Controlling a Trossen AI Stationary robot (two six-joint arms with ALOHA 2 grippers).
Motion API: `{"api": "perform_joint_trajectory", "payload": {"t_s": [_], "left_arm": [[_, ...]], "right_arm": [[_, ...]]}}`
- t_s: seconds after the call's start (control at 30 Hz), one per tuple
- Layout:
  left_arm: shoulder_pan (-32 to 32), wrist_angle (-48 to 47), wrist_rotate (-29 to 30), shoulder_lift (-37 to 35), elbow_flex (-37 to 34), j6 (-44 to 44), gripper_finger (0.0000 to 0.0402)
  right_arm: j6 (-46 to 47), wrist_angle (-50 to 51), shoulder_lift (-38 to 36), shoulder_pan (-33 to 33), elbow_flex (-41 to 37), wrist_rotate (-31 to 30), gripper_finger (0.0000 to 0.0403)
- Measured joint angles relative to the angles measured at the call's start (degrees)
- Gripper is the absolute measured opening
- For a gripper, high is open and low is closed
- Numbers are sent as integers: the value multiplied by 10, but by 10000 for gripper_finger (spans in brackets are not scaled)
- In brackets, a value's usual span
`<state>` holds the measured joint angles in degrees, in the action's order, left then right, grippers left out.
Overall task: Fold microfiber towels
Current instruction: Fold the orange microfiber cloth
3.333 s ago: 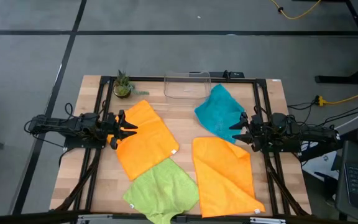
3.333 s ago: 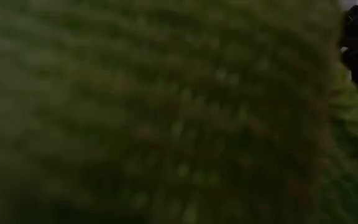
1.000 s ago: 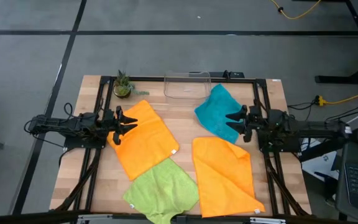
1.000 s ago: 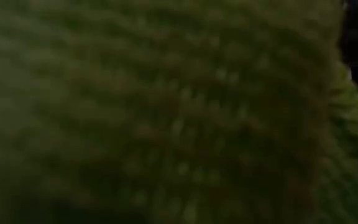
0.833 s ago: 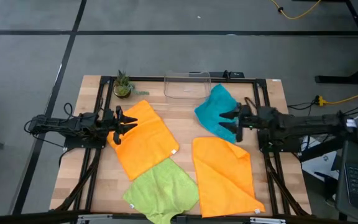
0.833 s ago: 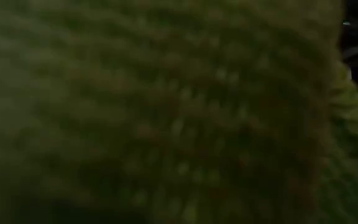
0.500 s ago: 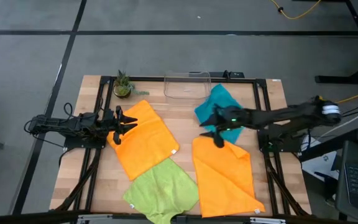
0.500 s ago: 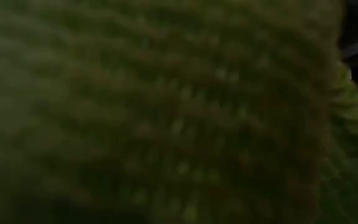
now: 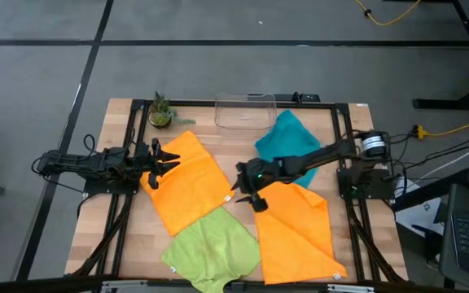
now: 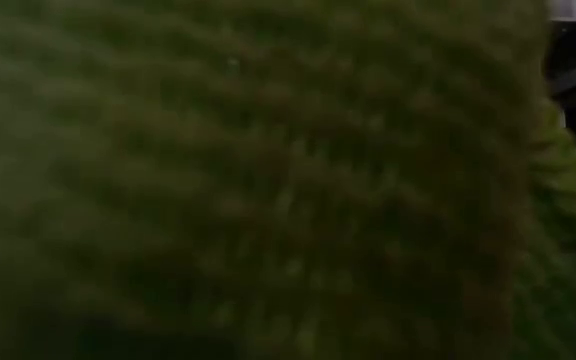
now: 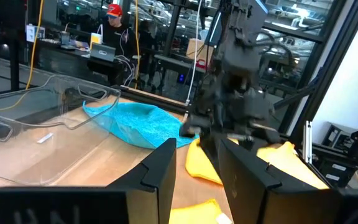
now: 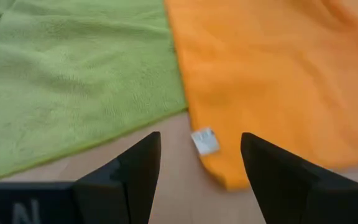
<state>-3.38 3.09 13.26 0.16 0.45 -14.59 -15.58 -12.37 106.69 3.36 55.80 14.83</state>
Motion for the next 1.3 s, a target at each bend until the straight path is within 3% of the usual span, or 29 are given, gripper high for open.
{"api": "perform_joint_trajectory", "payload": {"t_s": [0.27,0.4,0.6,0.67,0.77,0.97,1.17,1.3], "left_arm": [[0,0,0,0,0,0,113],[0,-1,0,0,0,-2,113],[0,0,-9,0,0,-28,113],[0,-6,-35,2,4,-62,113],[-5,-32,-122,6,30,-131,113],[-42,-64,-125,106,85,-139,109],[-105,-71,-150,261,169,-136,108],[-162,-138,-154,372,245,-138,108]], "right_arm": [[-12,22,104,2,58,-9,225],[-14,24,110,3,63,-54,225],[-11,42,110,3,64,-63,224],[-12,44,110,3,63,-62,219],[-11,41,110,3,63,-61,206],[4,27,111,3,60,-61,190],[25,23,112,3,60,-66,189],[32,23,112,2,60,-68,189]]}}
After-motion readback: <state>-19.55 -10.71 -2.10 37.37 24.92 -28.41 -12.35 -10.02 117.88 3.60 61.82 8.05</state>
